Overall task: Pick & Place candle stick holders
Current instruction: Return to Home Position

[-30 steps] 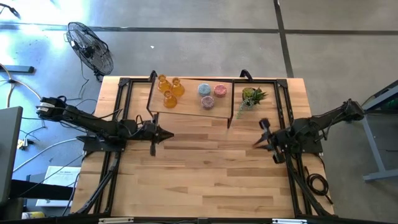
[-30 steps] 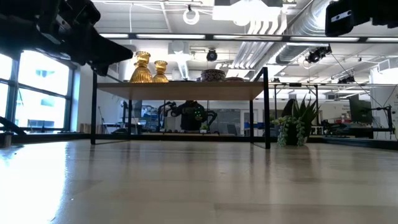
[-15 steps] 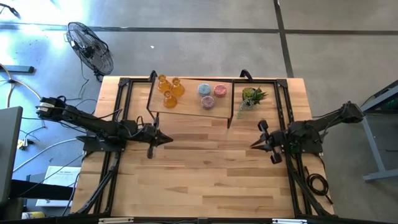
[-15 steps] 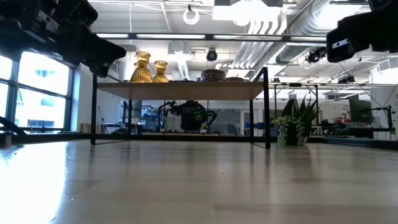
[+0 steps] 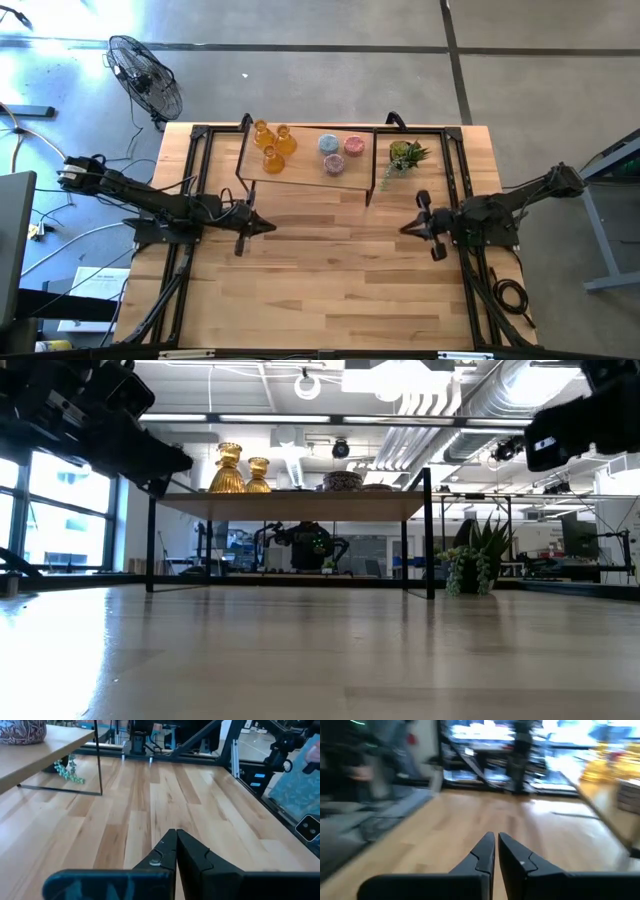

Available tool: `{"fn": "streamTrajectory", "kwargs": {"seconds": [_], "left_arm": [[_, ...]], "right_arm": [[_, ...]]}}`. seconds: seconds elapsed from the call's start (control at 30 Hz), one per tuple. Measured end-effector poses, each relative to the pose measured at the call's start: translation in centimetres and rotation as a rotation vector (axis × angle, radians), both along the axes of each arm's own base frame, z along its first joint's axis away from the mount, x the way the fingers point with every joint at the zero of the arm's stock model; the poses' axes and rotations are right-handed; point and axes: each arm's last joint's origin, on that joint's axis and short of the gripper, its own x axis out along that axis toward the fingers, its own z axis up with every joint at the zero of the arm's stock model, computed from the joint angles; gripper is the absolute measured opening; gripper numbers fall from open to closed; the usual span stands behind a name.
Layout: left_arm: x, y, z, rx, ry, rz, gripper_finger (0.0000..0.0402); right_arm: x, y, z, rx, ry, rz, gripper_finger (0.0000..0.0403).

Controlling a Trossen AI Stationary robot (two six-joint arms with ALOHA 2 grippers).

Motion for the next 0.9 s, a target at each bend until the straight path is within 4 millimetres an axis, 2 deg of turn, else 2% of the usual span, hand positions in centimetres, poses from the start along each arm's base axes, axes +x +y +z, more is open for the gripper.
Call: {"fn": "streamTrajectory", "kwargs": {"seconds": [0.13,0.53,0.63,0.8,0.9], "left_arm": [[-0.14,0.03,-0.31,-0.010,0.009,0.002,0.0001],[-0.18,0.03,-0.37,-0.013,0.010,0.000,0.0001],[-0.17,0.02,-0.36,-0.026,0.010,0.001,0.0001],[-0.16,0.01,-0.28,-0.030,0.002,-0.003,0.0001],[-0.16,0.00,-0.24,-0.031,-0.003,-0.004,0.0001]], "right_arm": [[0.01,-0.40,-0.56,-0.073,0.046,-0.131,0.0023],[0.03,-0.49,-0.37,-0.090,0.026,-0.165,0.0049],[0.01,-0.32,-0.43,-0.169,0.020,-0.103,0.0053],[-0.13,0.35,-0.40,-0.262,-0.027,0.139,0.0053],[-0.09,0.29,-0.22,-0.333,-0.061,0.120,0.0053]]}}
